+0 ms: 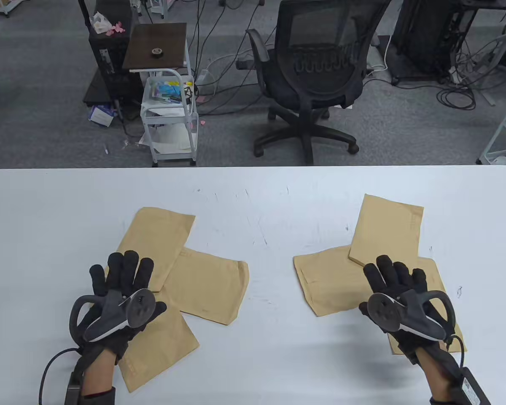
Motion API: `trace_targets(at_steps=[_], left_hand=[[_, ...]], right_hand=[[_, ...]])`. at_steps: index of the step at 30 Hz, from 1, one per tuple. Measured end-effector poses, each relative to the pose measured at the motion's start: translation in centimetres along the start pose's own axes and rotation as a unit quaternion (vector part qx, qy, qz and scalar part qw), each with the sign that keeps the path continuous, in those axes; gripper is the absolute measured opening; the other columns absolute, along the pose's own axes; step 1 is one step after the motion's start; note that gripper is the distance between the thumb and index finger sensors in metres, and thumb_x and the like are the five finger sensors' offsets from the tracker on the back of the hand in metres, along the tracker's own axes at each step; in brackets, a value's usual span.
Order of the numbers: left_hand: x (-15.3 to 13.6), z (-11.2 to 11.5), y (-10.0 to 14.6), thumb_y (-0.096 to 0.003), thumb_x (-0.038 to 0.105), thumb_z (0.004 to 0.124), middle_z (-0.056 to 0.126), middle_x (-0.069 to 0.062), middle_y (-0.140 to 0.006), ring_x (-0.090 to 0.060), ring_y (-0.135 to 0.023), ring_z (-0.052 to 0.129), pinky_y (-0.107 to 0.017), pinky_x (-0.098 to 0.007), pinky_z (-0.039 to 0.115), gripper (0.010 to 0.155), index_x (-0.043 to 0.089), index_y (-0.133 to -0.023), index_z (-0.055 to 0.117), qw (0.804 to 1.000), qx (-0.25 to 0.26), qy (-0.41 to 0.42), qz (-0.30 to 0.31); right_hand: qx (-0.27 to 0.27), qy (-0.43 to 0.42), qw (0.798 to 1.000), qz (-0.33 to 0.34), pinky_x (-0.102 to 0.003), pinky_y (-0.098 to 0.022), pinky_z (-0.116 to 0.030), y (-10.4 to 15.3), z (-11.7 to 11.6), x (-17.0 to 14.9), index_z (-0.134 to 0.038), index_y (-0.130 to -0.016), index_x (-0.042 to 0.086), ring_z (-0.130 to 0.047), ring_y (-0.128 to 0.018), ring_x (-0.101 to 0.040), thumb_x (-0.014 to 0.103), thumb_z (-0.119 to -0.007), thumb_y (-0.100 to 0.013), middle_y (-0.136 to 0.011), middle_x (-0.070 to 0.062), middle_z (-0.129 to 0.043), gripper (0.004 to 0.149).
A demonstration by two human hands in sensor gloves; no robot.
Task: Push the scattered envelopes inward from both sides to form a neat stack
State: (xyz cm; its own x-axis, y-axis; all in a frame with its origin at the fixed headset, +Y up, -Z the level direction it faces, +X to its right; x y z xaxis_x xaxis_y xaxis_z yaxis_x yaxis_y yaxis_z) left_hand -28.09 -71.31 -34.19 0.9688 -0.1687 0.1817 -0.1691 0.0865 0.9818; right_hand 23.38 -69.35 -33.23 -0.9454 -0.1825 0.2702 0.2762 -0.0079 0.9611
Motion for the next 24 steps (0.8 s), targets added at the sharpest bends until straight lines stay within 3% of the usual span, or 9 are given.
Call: trace_targets(at_steps=[24], left_hand=[[-0.9, 3.8, -1.0, -0.0433, 0.061, 0.062, -0.007, -0.016, -0.111, -0.047, -0.104, 0.002, -0.073, -0.075, 0.018, 0.096, 0.022, -0.106, 0.002, 0.989, -0.147, 0.032, -0.006]], right_hand=[[0.050, 0.010, 0.999, -0.011, -0.075, -0.069, -0.040, -0.2, -1.5, -0.3, -0.034, -0.111, 0.010, -0.048, -0.100, -0.056, 0.049, -0.062, -0.047, -0.118, -0.027, -0.031, 0.080]])
Point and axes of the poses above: the tracker on the back of each hand, its own x axis roughly to the thumb side, its own y axis roughly from the fingertips to the wrist, z = x × y, the point moved 3 cm from there along -y, roughly from the wrist to the fingertips
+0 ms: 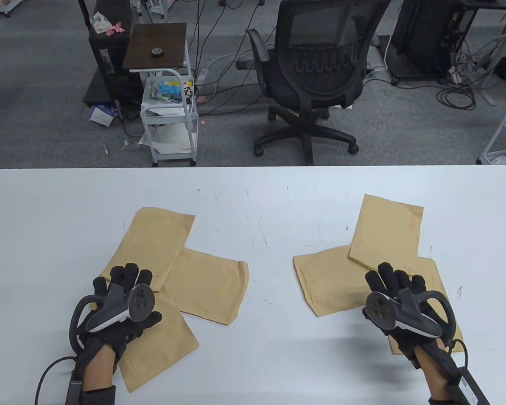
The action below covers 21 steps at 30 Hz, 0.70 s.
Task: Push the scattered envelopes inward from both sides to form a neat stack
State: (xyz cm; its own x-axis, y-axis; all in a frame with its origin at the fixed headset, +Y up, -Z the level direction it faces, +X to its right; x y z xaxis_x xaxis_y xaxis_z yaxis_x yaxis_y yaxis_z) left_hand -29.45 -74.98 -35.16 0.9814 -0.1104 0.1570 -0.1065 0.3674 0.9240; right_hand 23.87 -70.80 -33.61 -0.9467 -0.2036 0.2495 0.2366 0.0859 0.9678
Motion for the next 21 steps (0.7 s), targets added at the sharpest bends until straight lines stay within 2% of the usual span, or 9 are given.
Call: trace_targets(at_steps=[6, 16, 19, 21], left_hand=[[-1.7, 1.5, -0.7, -0.0442, 0.058, 0.065, -0.007, -0.015, -0.111, -0.047, -0.104, 0.003, -0.074, -0.073, 0.019, 0.093, 0.024, -0.106, 0.004, 0.998, -0.056, 0.031, -0.016], [-3.0, 2.4, -1.1, -0.0451, 0.054, 0.067, -0.006, -0.015, -0.111, -0.047, -0.104, 0.003, -0.074, -0.073, 0.019, 0.092, 0.025, -0.106, 0.005, 0.995, -0.083, 0.050, -0.033], [-3.2, 2.3, -1.6, -0.0459, 0.051, 0.068, -0.006, -0.015, -0.111, -0.047, -0.105, 0.004, -0.074, -0.073, 0.020, 0.090, 0.026, -0.107, 0.006, 0.994, -0.085, 0.064, -0.026], [-3.6, 2.4, -2.5, -0.0467, 0.049, 0.069, -0.006, -0.014, -0.112, -0.046, -0.105, 0.003, -0.074, -0.073, 0.019, 0.089, 0.027, -0.107, 0.006, 0.991, -0.103, 0.083, -0.034]], right_hand=[[0.024, 0.000, 1.000, -0.007, -0.075, -0.069, -0.040, -0.5, -0.9, -0.5, -0.034, -0.111, 0.010, -0.047, -0.100, -0.056, 0.049, -0.062, -0.047, -0.118, -0.027, -0.031, 0.080], [0.037, -0.014, 0.999, -0.032, -0.075, -0.069, -0.039, -0.9, -1.2, -1.7, -0.033, -0.111, 0.010, -0.046, -0.100, -0.056, 0.049, -0.062, -0.047, -0.118, -0.026, -0.029, 0.080], [0.039, -0.024, 0.997, -0.060, -0.076, -0.070, -0.037, -1.7, -0.8, -3.7, -0.031, -0.112, 0.013, -0.043, -0.102, -0.057, 0.049, -0.063, -0.047, -0.120, -0.023, -0.026, 0.080], [0.059, -0.072, 0.991, -0.097, -0.076, -0.070, -0.036, -3.0, -1.1, -6.4, -0.030, -0.112, 0.015, -0.041, -0.102, -0.057, 0.045, -0.066, -0.048, -0.120, -0.021, -0.024, 0.079]])
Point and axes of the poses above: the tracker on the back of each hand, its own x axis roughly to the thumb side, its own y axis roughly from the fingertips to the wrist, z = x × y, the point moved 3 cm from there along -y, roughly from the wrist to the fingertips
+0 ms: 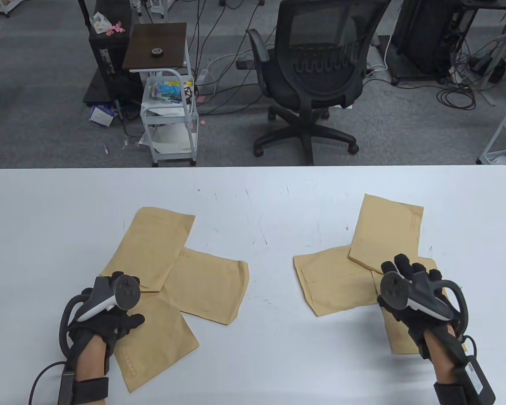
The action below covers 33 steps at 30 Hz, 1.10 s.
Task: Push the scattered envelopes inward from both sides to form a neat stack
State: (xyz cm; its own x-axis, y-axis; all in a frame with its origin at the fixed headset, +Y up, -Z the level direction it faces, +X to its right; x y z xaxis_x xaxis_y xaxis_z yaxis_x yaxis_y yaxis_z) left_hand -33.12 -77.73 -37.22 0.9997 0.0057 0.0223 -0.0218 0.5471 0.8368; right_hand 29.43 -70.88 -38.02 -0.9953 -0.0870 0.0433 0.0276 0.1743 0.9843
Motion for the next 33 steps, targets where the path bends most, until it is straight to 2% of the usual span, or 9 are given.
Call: trace_targets(at_steps=[3, 7, 10, 11, 13, 14, 19, 26, 33], left_hand=[[-0.5, 0.2, -1.4, -0.0466, 0.048, 0.069, -0.007, -0.013, -0.111, -0.046, -0.104, 0.001, -0.074, -0.072, 0.018, 0.089, 0.029, -0.105, 0.004, 0.999, -0.033, 0.004, -0.017], [-1.1, 1.1, -3.5, -0.0446, 0.052, 0.067, -0.010, -0.013, -0.110, -0.047, -0.102, -0.002, -0.073, -0.072, 0.016, 0.092, 0.031, -0.103, -0.001, 0.997, -0.070, 0.023, -0.024], [-0.9, 1.6, -4.0, -0.0430, 0.056, 0.063, -0.012, -0.012, -0.109, -0.047, -0.101, -0.005, -0.073, -0.072, 0.014, 0.090, 0.034, -0.101, -0.002, 0.996, -0.068, 0.055, -0.006], [-0.8, 1.7, -4.0, -0.0429, 0.056, 0.063, -0.010, -0.012, -0.110, -0.047, -0.101, -0.004, -0.073, -0.072, 0.014, 0.089, 0.035, -0.102, 0.000, 0.996, -0.064, 0.057, -0.005], [-0.3, 1.9, -3.8, -0.0425, 0.058, 0.061, -0.010, -0.011, -0.110, -0.047, -0.101, -0.004, -0.073, -0.072, 0.015, 0.087, 0.035, -0.104, 0.003, 0.997, -0.070, 0.038, -0.008], [0.0, 1.9, -3.7, -0.0424, 0.058, 0.060, -0.010, -0.011, -0.110, -0.048, -0.101, -0.004, -0.073, -0.072, 0.015, 0.087, 0.035, -0.104, 0.003, 0.997, -0.069, 0.031, -0.008], [3.2, 2.0, -3.6, -0.0428, 0.060, 0.058, -0.008, -0.014, -0.111, -0.049, -0.101, -0.003, -0.074, -0.072, 0.015, 0.088, 0.033, -0.105, 0.002, 0.998, -0.064, 0.002, 0.017], [9.2, 2.3, -3.8, -0.0422, 0.061, 0.049, -0.009, -0.019, -0.110, -0.051, -0.101, -0.003, -0.074, -0.072, 0.015, 0.088, 0.026, -0.104, -0.002, 0.995, -0.050, -0.063, 0.059], [14.6, 2.5, -3.2, -0.0421, 0.062, 0.043, 0.005, -0.027, -0.113, -0.058, -0.102, 0.014, -0.077, -0.070, 0.028, 0.087, 0.018, -0.107, 0.004, 0.991, 0.021, -0.100, 0.090]], right_hand=[[0.040, -0.064, 0.996, -0.049, -0.077, -0.070, -0.032, -2.2, -1.0, -2.9, -0.027, -0.111, 0.018, -0.035, -0.103, -0.059, 0.041, -0.069, -0.049, -0.120, -0.019, -0.020, 0.078], [0.112, -0.090, 0.985, -0.096, -0.077, -0.068, -0.021, -5.0, -4.7, -5.4, -0.017, -0.109, 0.023, -0.014, -0.102, -0.059, 0.040, -0.070, -0.049, -0.118, -0.015, -0.006, 0.083], [0.133, -0.077, 0.983, -0.098, -0.077, -0.067, -0.017, -6.1, -7.1, -5.3, -0.017, -0.108, 0.024, -0.009, -0.101, -0.057, 0.042, -0.072, -0.048, -0.117, -0.012, -0.003, 0.084], [0.150, -0.067, 0.982, -0.091, -0.077, -0.067, -0.018, -6.4, -7.9, -5.0, -0.019, -0.108, 0.023, -0.011, -0.102, -0.057, 0.042, -0.067, -0.046, -0.118, -0.011, -0.007, 0.081], [0.156, -0.083, 0.981, -0.082, -0.078, -0.066, -0.019, -6.3, -7.8, -4.5, -0.017, -0.107, 0.022, -0.015, -0.101, -0.057, 0.046, -0.063, -0.045, -0.117, -0.012, -0.011, 0.081], [0.154, -0.078, 0.982, -0.072, -0.079, -0.065, -0.018, -6.2, -7.5, -3.9, -0.023, -0.109, 0.021, -0.015, -0.101, -0.059, 0.045, -0.068, -0.047, -0.119, -0.012, -0.017, 0.080], [0.147, -0.021, 0.989, -0.013, -0.079, -0.065, -0.022, -6.1, -7.0, 0.2, -0.025, -0.109, 0.021, -0.022, -0.101, -0.061, 0.049, -0.066, -0.046, -0.119, -0.013, -0.021, 0.080], [0.153, -0.003, 0.983, 0.101, -0.079, -0.065, -0.024, -6.2, -6.6, 8.9, -0.020, -0.108, 0.022, -0.025, -0.101, -0.060, 0.054, -0.063, -0.046, -0.118, -0.012, -0.016, 0.082], [0.124, 0.044, 0.972, 0.196, -0.077, -0.066, -0.025, -4.5, -6.7, 17.5, -0.013, -0.107, 0.017, -0.025, -0.097, -0.064, 0.055, -0.055, -0.046, -0.117, -0.018, -0.012, 0.083]])
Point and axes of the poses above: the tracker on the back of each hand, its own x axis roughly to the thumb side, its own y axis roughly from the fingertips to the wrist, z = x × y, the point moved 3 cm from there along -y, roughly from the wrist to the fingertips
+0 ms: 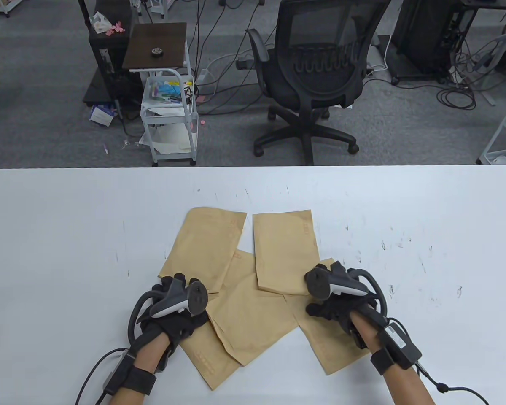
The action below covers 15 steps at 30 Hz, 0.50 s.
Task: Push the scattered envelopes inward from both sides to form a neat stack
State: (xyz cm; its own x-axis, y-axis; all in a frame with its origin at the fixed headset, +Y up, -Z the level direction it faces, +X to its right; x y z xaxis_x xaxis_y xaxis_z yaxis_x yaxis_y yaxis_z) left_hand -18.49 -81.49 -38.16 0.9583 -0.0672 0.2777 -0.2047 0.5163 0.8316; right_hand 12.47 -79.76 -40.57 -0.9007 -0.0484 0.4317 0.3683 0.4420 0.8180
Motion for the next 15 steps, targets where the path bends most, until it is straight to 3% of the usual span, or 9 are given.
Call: trace_targets(at_steps=[4, 7, 10, 11, 12, 14, 15], left_hand=[[1.1, -1.2, 0.4, -0.0446, 0.055, 0.056, 0.021, -0.020, -0.115, -0.050, -0.103, 0.030, -0.079, -0.058, 0.043, 0.080, 0.025, -0.109, 0.020, 0.998, 0.042, 0.012, 0.041], [-0.8, -2.4, 1.3, -0.0484, 0.043, 0.059, 0.029, -0.010, -0.116, -0.039, -0.106, 0.041, -0.079, -0.048, 0.054, 0.069, 0.027, -0.109, 0.030, 0.995, 0.064, 0.043, 0.059], [-3.4, -2.4, 1.8, -0.0491, 0.037, 0.060, 0.027, -0.011, -0.116, -0.041, -0.106, 0.035, -0.079, -0.051, 0.050, 0.067, 0.026, -0.109, 0.033, 0.987, 0.121, 0.086, 0.059], [-3.8, -2.0, 1.6, -0.0489, 0.037, 0.061, 0.028, -0.011, -0.116, -0.042, -0.106, 0.033, -0.079, -0.053, 0.048, 0.066, 0.027, -0.109, 0.034, 0.987, 0.115, 0.093, 0.059], [-3.9, -1.1, 1.0, -0.0497, 0.037, 0.060, 0.027, -0.010, -0.116, -0.042, -0.107, 0.029, -0.079, -0.054, 0.045, 0.066, 0.029, -0.109, 0.033, 0.990, 0.068, 0.102, 0.066], [-3.8, 0.3, 0.2, -0.0514, 0.038, 0.054, 0.009, -0.002, -0.115, -0.037, -0.106, 0.009, -0.080, -0.055, 0.026, 0.066, 0.035, -0.107, 0.019, 0.995, -0.002, 0.080, 0.063], [-3.7, 0.2, 0.2, -0.0517, 0.040, 0.051, 0.005, -0.001, -0.114, -0.036, -0.106, 0.007, -0.080, -0.056, 0.024, 0.066, 0.036, -0.106, 0.015, 0.995, -0.004, 0.075, 0.066]], right_hand=[[-0.013, 0.000, 0.999, 0.040, -0.076, -0.066, -0.027, 0.0, 0.3, 2.1, -0.013, -0.107, 0.017, -0.027, -0.097, -0.064, 0.055, -0.055, -0.046, -0.117, -0.018, -0.013, 0.083], [-0.016, -0.006, 0.999, 0.042, -0.075, -0.067, -0.029, 0.7, 1.6, 1.3, -0.017, -0.108, 0.016, -0.031, -0.099, -0.060, 0.054, -0.058, -0.047, -0.117, -0.020, -0.013, 0.083], [-0.034, -0.002, 0.999, 0.021, -0.077, -0.067, -0.027, 1.2, 2.3, -0.4, -0.024, -0.110, 0.019, -0.029, -0.100, -0.061, 0.054, -0.063, -0.046, -0.118, -0.019, -0.015, 0.083], [-0.030, -0.003, 0.999, 0.022, -0.078, -0.066, -0.026, 1.2, 2.1, -0.6, -0.022, -0.110, 0.020, -0.027, -0.100, -0.062, 0.055, -0.064, -0.046, -0.118, -0.020, -0.014, 0.084], [-0.023, -0.010, 0.999, 0.029, -0.078, -0.066, -0.026, 1.0, 1.6, -0.6, -0.020, -0.109, 0.022, -0.026, -0.100, -0.062, 0.055, -0.064, -0.045, -0.118, -0.019, -0.013, 0.084], [0.002, -0.016, 0.998, 0.058, -0.078, -0.065, -0.025, 0.3, 0.3, 0.2, -0.017, -0.108, 0.024, -0.025, -0.099, -0.063, 0.056, -0.066, -0.044, -0.117, -0.018, -0.012, 0.086], [0.013, -0.008, 0.998, 0.063, -0.078, -0.065, -0.025, 0.0, -0.1, 0.8, -0.013, -0.107, 0.022, -0.021, -0.097, -0.063, 0.056, -0.064, -0.044, -0.116, -0.019, -0.008, 0.088]])
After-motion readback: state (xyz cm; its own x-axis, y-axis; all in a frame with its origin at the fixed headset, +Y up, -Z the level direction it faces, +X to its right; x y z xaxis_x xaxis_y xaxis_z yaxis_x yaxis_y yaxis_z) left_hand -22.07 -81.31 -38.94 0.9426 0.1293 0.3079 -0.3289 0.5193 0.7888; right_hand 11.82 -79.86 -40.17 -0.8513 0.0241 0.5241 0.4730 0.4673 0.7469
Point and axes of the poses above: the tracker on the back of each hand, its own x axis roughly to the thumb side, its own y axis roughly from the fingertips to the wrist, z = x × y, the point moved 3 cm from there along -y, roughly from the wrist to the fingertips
